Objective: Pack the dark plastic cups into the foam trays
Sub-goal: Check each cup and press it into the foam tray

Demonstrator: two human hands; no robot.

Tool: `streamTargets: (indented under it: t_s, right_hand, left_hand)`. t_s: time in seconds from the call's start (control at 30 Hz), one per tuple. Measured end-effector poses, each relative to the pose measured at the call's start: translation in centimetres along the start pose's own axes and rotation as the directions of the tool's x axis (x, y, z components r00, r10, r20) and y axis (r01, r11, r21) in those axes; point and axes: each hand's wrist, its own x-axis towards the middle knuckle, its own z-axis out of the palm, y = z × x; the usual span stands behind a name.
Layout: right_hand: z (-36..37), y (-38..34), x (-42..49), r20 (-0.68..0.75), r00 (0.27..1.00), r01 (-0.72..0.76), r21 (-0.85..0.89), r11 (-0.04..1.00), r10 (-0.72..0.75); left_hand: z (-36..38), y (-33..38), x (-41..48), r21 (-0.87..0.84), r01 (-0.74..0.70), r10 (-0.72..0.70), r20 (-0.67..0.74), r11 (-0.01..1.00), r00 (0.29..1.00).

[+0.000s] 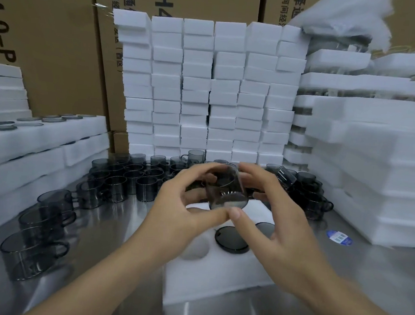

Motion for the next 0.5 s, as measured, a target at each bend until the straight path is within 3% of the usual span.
streamTargets:
  t_s: [0.23,0.4,0.5]
  right_hand:
    - [0.1,0.2,0.3,0.056,0.985,-0.172,0.140,0.975,0.166]
    - [0.0,0.0,0.9,-0.002,0.979,-0.195,0.257,0.947,0.202]
    - [-0.7,0.8,1.3,-0.098,0.969,-0.198,0.242,0.950,0.227]
  left_hand:
    - [-0.7,0.0,0.4,-0.221,0.197,-0.164,0.159,0.955,0.974]
    - [-0.8,0.0,0.5,-0.078,0.235,-0.211,0.237,0.969,0.948]
    - [-1.0,-0.1,0.4,0.051,0.195,-0.200,0.131,0.979,0.971]
